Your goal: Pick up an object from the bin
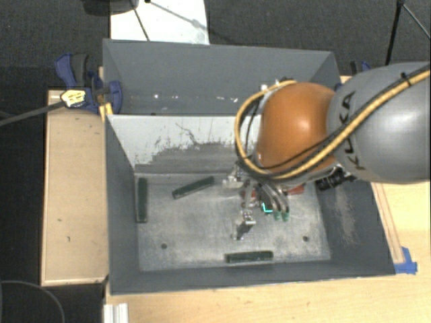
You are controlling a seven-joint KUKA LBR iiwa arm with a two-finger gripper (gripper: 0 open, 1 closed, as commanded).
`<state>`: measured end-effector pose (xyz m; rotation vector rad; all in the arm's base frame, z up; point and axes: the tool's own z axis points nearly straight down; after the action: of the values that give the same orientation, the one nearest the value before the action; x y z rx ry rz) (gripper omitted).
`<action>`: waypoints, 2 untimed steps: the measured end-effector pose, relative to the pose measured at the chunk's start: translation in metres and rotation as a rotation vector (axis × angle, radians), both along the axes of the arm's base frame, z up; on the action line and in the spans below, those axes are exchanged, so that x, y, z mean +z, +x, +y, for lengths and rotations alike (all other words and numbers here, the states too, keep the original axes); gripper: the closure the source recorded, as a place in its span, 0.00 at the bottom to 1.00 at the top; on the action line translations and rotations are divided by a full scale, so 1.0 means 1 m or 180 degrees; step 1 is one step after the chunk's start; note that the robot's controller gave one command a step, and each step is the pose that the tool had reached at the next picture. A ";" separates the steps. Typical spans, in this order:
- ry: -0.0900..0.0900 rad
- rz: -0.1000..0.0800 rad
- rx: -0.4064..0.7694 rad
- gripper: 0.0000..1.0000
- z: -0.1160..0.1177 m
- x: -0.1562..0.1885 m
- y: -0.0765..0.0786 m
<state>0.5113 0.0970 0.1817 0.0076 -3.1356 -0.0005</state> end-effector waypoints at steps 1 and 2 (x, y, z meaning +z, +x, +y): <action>0.0003 -0.0026 -0.0009 0.00 -0.001 0.004 0.002; 0.0004 -0.0025 0.0172 0.00 -0.051 0.000 -0.003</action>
Offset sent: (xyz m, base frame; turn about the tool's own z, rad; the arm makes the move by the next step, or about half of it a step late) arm -0.0061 -0.0862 -0.0026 -0.0779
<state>0.5082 0.0463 0.1820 0.0927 -3.1419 -0.0022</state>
